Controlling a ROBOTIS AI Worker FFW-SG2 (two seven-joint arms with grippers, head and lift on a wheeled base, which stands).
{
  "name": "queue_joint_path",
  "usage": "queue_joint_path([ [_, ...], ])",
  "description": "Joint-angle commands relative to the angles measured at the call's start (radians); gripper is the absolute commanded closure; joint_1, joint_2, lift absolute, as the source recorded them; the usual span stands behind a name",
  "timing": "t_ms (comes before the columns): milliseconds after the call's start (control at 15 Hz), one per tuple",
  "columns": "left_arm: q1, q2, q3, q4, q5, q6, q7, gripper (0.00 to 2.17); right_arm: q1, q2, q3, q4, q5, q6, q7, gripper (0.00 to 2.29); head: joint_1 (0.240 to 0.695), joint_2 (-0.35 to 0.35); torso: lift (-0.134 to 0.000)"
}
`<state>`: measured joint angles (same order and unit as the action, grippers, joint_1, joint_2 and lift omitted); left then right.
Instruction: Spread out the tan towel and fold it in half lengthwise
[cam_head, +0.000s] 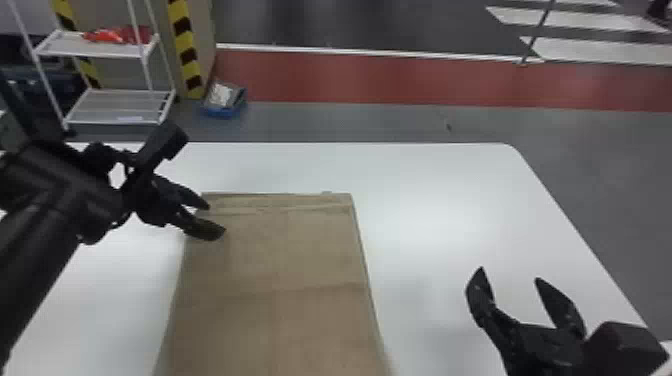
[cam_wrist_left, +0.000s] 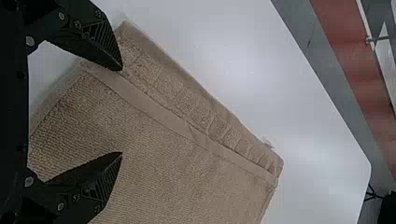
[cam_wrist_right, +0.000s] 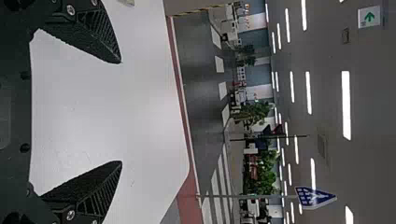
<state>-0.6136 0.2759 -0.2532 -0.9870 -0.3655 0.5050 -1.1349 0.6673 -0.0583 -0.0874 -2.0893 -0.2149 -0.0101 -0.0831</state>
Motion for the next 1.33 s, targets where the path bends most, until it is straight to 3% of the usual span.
queue_joint_path([
  [0, 0.0, 0.006, 0.002, 0.001, -0.007, -0.003, 0.0, 0.27, 0.0, 0.0, 0.0, 0.0, 0.0, 0.0, 0.0, 0.11, 0.695, -0.101, -0.123],
  [400, 0.002, 0.011, 0.002, 0.001, -0.006, -0.003, 0.0, 0.42, 0.0, 0.002, 0.0, 0.0, 0.0, 0.0, 0.0, 0.11, 0.695, -0.09, -0.123],
  [1267, 0.049, 0.012, 0.032, -0.07, 0.008, 0.001, 0.0, 0.45, -0.002, 0.009, -0.002, 0.0, 0.002, 0.0, 0.0, 0.11, 0.695, -0.096, -0.123],
])
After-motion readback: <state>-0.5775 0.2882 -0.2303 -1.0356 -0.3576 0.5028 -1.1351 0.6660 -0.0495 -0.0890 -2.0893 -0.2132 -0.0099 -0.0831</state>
